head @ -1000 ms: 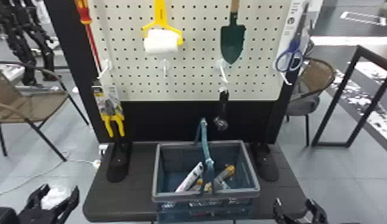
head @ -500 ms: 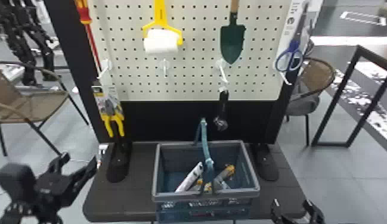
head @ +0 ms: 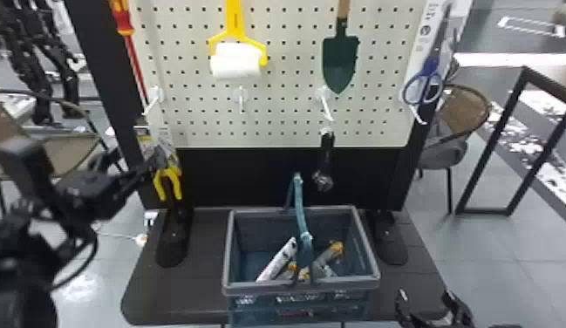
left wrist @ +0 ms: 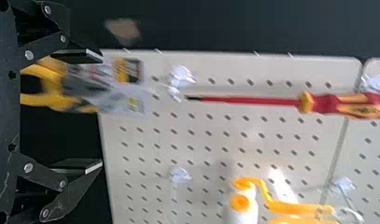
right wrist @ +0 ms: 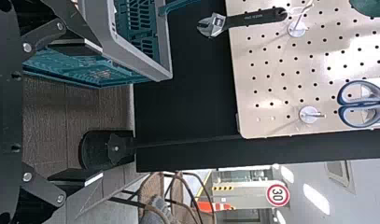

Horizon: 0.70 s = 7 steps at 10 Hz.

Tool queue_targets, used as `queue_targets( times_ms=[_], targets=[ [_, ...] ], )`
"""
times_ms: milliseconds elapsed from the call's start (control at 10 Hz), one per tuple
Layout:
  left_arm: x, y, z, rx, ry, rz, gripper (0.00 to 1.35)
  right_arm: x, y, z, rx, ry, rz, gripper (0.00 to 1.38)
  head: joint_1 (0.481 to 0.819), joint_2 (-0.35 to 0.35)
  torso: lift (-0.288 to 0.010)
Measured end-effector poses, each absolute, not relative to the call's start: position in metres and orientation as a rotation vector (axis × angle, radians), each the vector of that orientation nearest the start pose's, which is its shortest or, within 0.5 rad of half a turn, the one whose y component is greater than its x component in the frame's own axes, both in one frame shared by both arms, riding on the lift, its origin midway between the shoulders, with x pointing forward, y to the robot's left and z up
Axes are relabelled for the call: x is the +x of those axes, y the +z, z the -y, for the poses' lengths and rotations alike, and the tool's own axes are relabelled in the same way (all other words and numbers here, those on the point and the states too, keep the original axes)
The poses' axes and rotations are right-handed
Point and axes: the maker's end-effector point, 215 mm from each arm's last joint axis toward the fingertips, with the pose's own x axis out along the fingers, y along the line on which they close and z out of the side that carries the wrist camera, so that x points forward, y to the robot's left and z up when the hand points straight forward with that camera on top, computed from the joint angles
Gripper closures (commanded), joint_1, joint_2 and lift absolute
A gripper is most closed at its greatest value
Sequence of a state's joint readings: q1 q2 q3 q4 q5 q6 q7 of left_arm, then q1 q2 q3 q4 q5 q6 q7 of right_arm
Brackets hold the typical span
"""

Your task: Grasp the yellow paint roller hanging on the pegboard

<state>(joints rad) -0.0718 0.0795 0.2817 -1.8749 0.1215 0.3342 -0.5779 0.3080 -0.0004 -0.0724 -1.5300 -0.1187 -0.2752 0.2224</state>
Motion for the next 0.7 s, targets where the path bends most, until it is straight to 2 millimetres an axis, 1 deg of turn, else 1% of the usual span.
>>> queue_targets(
  times_ms=[200,400,600,700],
  targets=[
    [0.604,-0.158,-0.26,-0.001,-0.438,0.122,0.47,0.477,-0.439,0.229,0.097,0.127,-0.057,0.35,0.549,0.0,-0.1],
    [0.613,-0.114,-0.244,0.018,-0.522,0.156,0.45,0.478,-0.441,0.225,0.095,0.136,-0.066,0.35,0.549,0.0,-0.1],
    [0.622,-0.083,-0.232,0.045,-0.589,0.172,0.45,0.479,-0.442,0.224,0.093,0.142,-0.069,0.35,0.549,0.0,-0.1],
    [0.625,-0.072,-0.226,0.053,-0.613,0.177,0.45,0.48,-0.442,0.224,0.092,0.141,-0.069,0.35,0.549,0.0,-0.1]
  ],
)
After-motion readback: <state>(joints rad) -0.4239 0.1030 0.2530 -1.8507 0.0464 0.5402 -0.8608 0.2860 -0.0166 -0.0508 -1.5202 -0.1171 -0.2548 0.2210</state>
